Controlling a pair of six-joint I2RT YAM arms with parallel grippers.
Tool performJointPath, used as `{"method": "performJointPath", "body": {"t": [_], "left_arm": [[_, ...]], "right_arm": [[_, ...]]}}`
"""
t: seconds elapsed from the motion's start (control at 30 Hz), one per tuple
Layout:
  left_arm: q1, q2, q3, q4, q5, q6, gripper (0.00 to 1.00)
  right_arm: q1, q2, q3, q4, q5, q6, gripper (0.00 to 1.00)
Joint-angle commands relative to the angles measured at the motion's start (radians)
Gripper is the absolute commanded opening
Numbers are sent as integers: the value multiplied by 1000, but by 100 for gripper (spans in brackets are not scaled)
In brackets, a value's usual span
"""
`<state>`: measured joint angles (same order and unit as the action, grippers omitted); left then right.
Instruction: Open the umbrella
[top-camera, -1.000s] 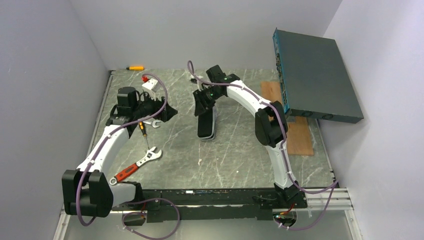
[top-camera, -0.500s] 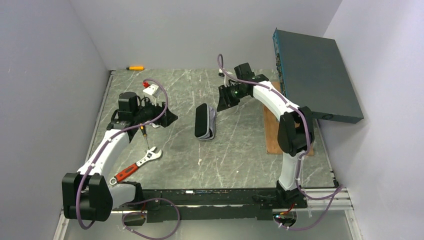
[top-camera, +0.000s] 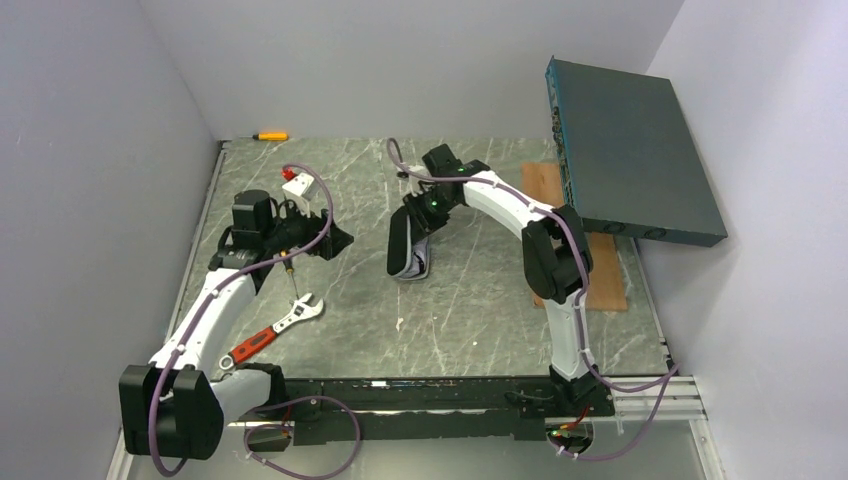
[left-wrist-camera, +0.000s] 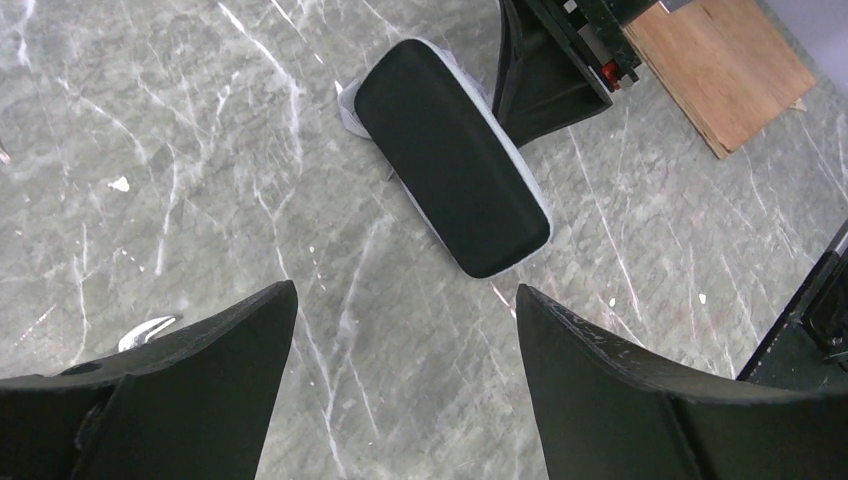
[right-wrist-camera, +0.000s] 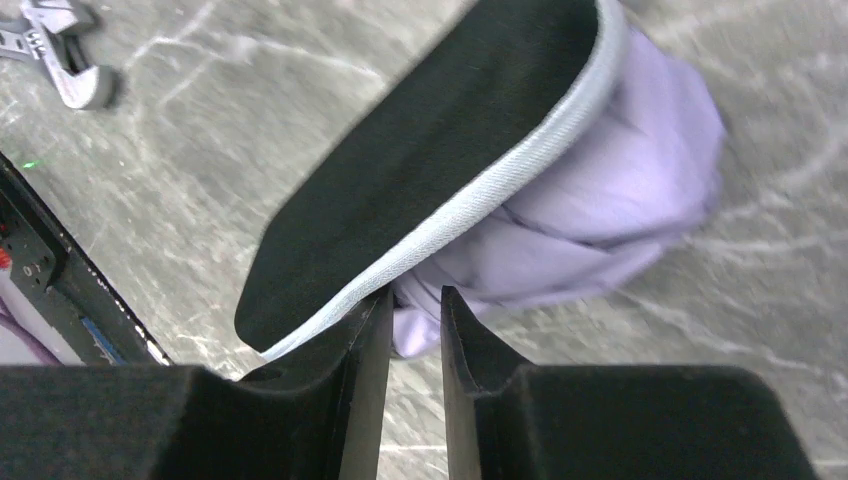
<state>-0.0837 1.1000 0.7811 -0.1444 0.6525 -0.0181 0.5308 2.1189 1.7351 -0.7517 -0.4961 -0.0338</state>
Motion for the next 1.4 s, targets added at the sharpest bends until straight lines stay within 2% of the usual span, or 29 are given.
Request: {"method": "performJointPath", "body": {"t": [0.0,0.13,0.23,0.37,0.43,0.57,0.7,0.83,0.93,1.07,1.2,1.37], "left_arm": [[4,-34,-15,-5,-9,6,85],[7,-47,-27,-7,-23,6,86],[16,-52,-36,-4,-27,-8,87],[30,-49,-49,12,-26,-38,87],[32,-43,-48,10,-19,-37,87],[33,-42,-60,18,-22,-43,87],[40,-30,-82,46,-22,-91,87],[49,-5,-95,87,-7,-132,87],[50,5,-92,104,-7,-138,87],[49,18,-82,108,-11,-132,87],[50,19,-80,102,-8,-131,87],[50,2,-87,81,-7,-114,87]], "right_arm": [[84,-10,106,28,42,-23,27],[115,40,166,34,66,10,31],[125,80,194,34,69,25,40],[149,144,206,41,93,11,45],[162,158,234,28,115,-18,51],[186,101,204,36,176,-75,69],[175,6,127,31,198,-84,77],[147,-111,18,64,209,-33,78],[125,-172,-63,85,300,28,71],[107,-187,-129,88,405,144,66],[97,-154,-119,74,412,234,66],[98,-124,-72,78,371,265,68]]}}
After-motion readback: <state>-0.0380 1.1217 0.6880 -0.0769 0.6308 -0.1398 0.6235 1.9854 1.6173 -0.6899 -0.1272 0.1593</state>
